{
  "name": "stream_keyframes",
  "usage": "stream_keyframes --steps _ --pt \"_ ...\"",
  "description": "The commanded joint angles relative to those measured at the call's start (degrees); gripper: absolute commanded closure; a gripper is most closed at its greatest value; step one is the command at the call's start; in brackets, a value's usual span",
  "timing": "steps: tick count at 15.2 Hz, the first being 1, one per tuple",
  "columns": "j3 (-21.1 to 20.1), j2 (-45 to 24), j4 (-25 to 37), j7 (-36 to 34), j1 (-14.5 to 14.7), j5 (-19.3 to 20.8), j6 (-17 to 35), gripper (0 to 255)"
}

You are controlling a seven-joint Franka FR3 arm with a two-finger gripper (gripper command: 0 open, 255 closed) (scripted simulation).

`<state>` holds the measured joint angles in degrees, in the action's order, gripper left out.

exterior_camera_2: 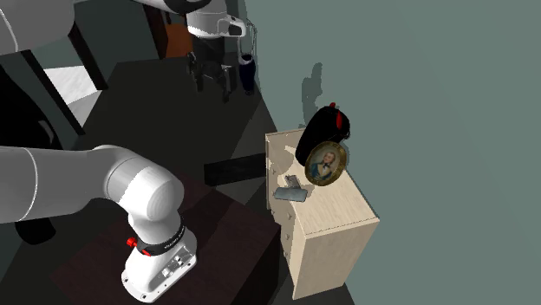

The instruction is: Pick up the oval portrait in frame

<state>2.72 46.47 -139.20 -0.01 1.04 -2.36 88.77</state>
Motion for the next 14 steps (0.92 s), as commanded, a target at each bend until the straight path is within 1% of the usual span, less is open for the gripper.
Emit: stream_keyframes --steps 1,5,8,11,14 --pt "0.0 0.0 0.0 0.0 0.0 0.0 0.0 0" --pt "-1.92 1.51 -8.86 -2.34 -1.38 2.07 12.15 0" --pt "-3.33 1.07 -14.6 -4.42 -2.63 3.82 21.86 0" --pt "-4.82 -1.01 -19.41 -6.94 -4.28 5.93 32.24 0" --pt "-6.61 -4.97 -23.1 -10.13 -6.7 8.69 43.33 0"
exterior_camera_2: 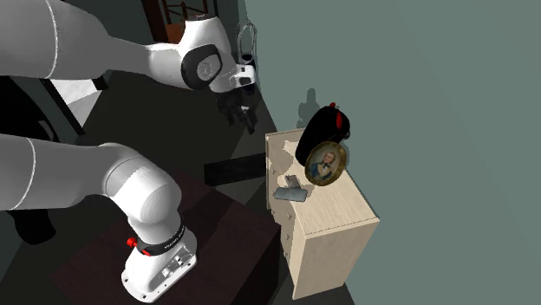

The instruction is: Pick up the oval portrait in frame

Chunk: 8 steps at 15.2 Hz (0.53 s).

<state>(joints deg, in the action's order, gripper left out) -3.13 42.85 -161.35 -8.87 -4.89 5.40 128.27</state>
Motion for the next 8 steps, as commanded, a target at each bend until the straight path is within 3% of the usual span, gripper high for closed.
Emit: stream_keyframes --steps 1,5,7,8 --pt "-1.49 -3.1 -1.89 -2.56 -1.85 2.08 7.66 0" --pt "-6.02 -12.06 -3.93 -9.67 -8.72 8.86 23.34 0" --pt "-10.33 -17.36 -3.75 -15.34 -14.99 14.65 30.98 0" --pt "-13.55 -20.04 -3.29 -19.13 -19.47 18.64 34.6 0"
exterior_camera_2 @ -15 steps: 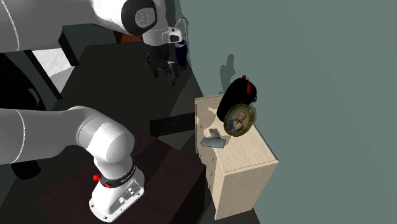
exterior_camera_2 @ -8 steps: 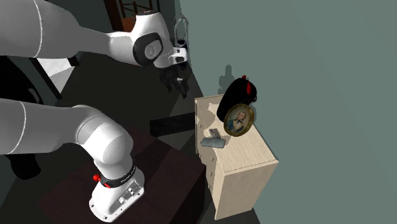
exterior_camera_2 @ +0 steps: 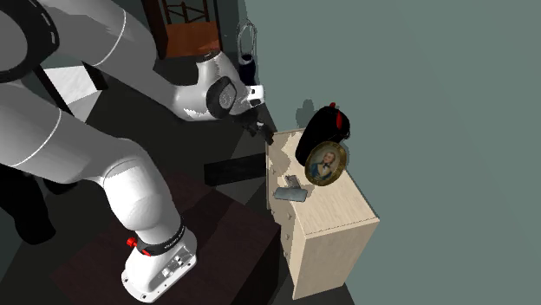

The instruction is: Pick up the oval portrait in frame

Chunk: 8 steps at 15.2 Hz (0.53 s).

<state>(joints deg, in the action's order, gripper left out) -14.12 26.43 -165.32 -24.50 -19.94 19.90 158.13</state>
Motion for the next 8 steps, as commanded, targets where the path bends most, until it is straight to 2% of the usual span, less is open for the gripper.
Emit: stream_keyframes --steps 1,2,3,4,6,7,8 --pt "-6.82 -6.23 1.45 -8.22 -10.16 9.2 8.12 0" --pt "-12.5 -8.69 2.63 -14.24 -17.58 15.74 11.18 0" --pt "-19.89 -10.92 4.36 -22.04 -26.94 24.21 13.75 0" --pt "-29.52 -12.82 6.75 -31.67 -38.57 34.51 15.67 0" --pt "-51.12 -17.3 13.46 -55.42 -62.91 59.66 15.14 0" --pt "-59.15 -22.88 16.5 -64.8 -70.88 70.87 10.1 0" --pt "-60.41 -31.39 18.36 -69.28 -71.5 78.75 1.93 0"
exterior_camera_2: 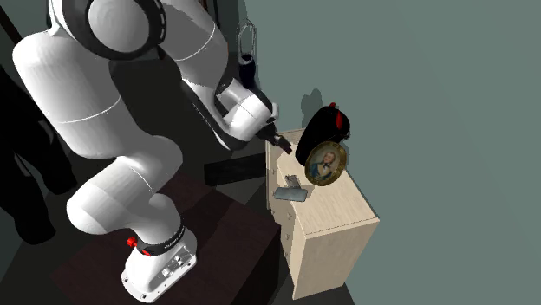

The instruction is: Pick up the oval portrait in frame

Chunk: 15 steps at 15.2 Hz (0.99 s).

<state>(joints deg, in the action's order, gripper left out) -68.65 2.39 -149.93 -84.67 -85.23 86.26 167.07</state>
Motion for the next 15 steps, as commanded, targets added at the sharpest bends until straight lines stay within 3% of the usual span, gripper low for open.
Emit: stream_keyframes --steps 1,4,9,15 --pt "-1.83 -12.72 4.49 -11.99 -1.84 17.44 -12.27 0" --pt "4.99 -23.43 8.71 -17.77 5.21 27.95 -22.83 0" --pt "12.35 -34.98 15.99 -23.6 12.15 39.74 -33.73 0" --pt "15.43 -40.1 17.09 -25.53 14.81 44.04 -36.91 0"
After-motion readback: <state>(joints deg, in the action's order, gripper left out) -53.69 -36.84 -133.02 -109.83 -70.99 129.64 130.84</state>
